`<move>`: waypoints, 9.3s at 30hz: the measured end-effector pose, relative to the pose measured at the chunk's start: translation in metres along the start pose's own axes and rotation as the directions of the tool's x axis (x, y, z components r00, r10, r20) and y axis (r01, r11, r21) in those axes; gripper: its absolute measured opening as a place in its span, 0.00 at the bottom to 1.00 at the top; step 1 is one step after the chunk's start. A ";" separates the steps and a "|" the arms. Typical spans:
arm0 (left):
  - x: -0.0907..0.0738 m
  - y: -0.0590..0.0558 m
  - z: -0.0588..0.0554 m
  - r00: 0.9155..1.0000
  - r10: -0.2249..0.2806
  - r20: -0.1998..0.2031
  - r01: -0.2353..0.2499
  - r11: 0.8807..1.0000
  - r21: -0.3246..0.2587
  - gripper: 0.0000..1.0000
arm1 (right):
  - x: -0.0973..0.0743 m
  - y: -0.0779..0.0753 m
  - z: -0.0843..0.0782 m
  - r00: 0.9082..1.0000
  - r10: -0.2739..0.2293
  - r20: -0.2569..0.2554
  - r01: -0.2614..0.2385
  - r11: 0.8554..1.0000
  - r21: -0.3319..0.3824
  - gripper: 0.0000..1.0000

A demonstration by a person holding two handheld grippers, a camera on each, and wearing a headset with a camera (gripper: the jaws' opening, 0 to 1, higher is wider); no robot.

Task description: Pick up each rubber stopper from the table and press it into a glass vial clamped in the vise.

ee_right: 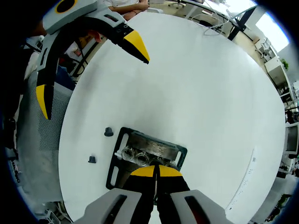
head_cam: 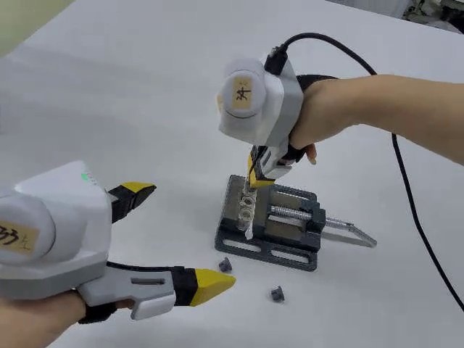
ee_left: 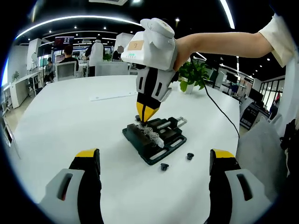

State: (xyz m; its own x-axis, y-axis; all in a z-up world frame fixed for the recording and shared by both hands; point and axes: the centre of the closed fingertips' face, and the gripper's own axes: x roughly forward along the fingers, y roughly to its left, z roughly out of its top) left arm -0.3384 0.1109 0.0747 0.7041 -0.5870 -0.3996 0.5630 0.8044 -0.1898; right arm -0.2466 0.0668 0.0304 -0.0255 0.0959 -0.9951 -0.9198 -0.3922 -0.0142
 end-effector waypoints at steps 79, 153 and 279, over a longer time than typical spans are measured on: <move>-0.008 -0.014 0.004 0.999 -0.043 -0.002 0.043 0.998 0.046 0.97 | -0.022 0.060 0.005 0.896 -0.168 0.411 0.049 0.958 0.284 0.41; -0.008 -0.030 -0.018 0.995 -0.088 -0.042 0.088 0.996 0.013 0.94 | 0.050 0.133 -0.032 0.891 -0.284 0.353 0.052 0.838 0.544 0.00; 0.001 -0.112 0.022 0.862 -0.462 -0.207 0.506 0.800 0.321 0.03 | -0.093 0.147 0.037 0.763 -0.273 0.586 0.196 0.961 0.192 0.23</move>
State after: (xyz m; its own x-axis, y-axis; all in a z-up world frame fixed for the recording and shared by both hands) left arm -0.3914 0.0181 0.1158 0.2570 -0.8591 -0.4427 0.9460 0.3172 -0.0663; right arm -0.3937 0.0347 0.1248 0.0024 0.7162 -0.6979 -0.9647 -0.1822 -0.1903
